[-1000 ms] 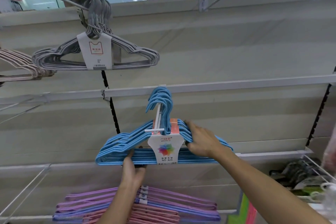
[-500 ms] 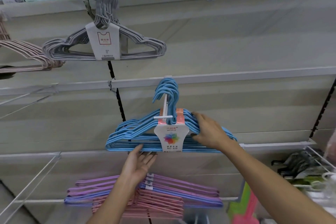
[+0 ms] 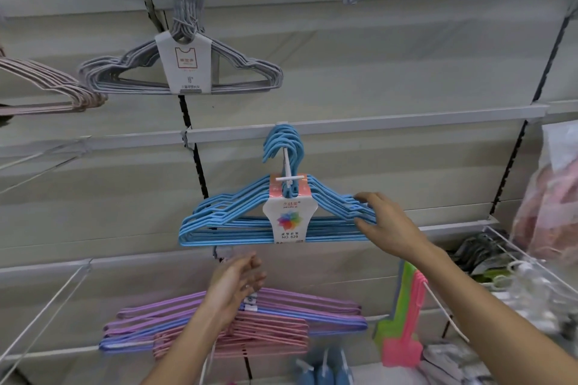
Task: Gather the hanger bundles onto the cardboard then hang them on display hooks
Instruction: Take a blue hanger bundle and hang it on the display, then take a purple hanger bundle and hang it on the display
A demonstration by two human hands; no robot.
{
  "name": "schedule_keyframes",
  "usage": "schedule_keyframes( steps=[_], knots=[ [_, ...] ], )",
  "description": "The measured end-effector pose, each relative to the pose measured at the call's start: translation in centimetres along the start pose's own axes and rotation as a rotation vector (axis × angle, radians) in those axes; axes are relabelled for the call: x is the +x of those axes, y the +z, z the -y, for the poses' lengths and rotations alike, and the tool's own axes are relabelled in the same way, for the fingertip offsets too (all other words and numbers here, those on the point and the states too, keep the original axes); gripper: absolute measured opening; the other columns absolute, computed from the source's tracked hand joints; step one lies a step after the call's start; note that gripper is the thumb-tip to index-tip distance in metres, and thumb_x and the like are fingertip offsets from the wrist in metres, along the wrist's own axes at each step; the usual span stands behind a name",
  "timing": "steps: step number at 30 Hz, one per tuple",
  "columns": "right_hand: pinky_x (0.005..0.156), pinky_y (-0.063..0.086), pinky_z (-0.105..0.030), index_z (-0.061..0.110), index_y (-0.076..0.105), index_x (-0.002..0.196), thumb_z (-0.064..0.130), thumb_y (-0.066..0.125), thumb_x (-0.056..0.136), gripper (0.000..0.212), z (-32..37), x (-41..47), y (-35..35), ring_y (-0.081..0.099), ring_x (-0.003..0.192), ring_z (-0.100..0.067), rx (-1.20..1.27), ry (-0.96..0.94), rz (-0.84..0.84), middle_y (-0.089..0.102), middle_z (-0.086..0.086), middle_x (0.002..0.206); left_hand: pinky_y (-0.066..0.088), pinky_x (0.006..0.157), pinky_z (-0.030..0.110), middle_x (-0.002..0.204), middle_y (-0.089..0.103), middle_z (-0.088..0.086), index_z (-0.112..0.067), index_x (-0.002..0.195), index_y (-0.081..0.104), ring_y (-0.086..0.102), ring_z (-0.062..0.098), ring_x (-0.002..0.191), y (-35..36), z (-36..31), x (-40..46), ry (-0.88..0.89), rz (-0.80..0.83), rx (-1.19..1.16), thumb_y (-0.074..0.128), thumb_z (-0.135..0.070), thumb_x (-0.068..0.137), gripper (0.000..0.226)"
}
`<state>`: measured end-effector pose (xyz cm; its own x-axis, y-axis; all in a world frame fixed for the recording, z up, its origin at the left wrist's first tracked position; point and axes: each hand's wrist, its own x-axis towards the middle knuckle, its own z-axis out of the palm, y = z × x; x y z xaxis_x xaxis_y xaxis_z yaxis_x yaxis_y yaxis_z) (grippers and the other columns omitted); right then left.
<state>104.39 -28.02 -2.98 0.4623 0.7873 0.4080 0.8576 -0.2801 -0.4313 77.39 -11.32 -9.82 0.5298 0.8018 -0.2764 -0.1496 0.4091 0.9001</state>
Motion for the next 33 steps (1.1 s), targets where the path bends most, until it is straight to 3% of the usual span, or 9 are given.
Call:
schedule_keyframes(
  steps=[7,16,19,25,33],
  knots=[
    [0.090,0.034,-0.020,0.010,0.062,0.126,0.015,0.066,0.090,0.037,0.0,-4.6,-1.5,0.060,0.111,-0.023,-0.038,0.041,-0.093,0.066,-0.006,0.120,0.052,0.074,0.041,0.083,0.067,0.011,-0.003,0.107,0.066,0.065,0.028,0.075,2.5,-0.3,-2.8,0.119,0.127,0.086,0.049,-0.009,0.102,0.019],
    [0.091,0.049,-0.032,0.006,0.068,0.117,0.009,0.065,0.088,0.029,-1.4,-12.7,-5.3,0.066,0.103,-0.025,-0.086,0.204,-0.205,0.071,-0.009,0.111,0.052,0.069,0.036,0.077,0.064,0.008,-0.005,0.099,0.067,0.063,0.023,0.067,7.4,1.1,-5.5,0.231,0.320,0.263,0.046,-0.007,0.103,0.021],
    [0.087,0.049,-0.031,0.007,0.069,0.114,0.006,0.066,0.087,0.028,-2.6,-15.3,-7.6,0.067,0.097,-0.026,-0.106,0.248,-0.244,0.071,-0.009,0.106,0.054,0.070,0.037,0.075,0.064,0.007,-0.004,0.098,0.066,0.064,0.021,0.065,10.1,2.1,-7.3,0.253,0.415,0.303,0.047,-0.007,0.102,0.020],
    [0.085,0.053,-0.042,0.012,0.067,0.118,0.016,0.062,0.093,0.026,-5.3,-22.0,-13.5,0.064,0.098,-0.022,-0.170,0.316,-0.294,0.069,-0.005,0.108,0.054,0.067,0.031,0.072,0.066,0.001,-0.010,0.095,0.069,0.065,0.022,0.068,17.8,4.9,-11.0,0.329,0.654,0.431,0.051,-0.011,0.101,0.019],
    [0.084,0.050,-0.030,0.010,0.065,0.122,0.014,0.059,0.095,0.028,-11.5,-32.4,-22.7,0.064,0.097,-0.018,-0.242,0.456,-0.302,0.069,-0.004,0.110,0.057,0.066,0.028,0.075,0.066,0.008,-0.007,0.097,0.070,0.065,0.021,0.068,28.7,11.5,-18.6,0.389,0.852,0.495,0.052,-0.009,0.100,0.018]
  ],
)
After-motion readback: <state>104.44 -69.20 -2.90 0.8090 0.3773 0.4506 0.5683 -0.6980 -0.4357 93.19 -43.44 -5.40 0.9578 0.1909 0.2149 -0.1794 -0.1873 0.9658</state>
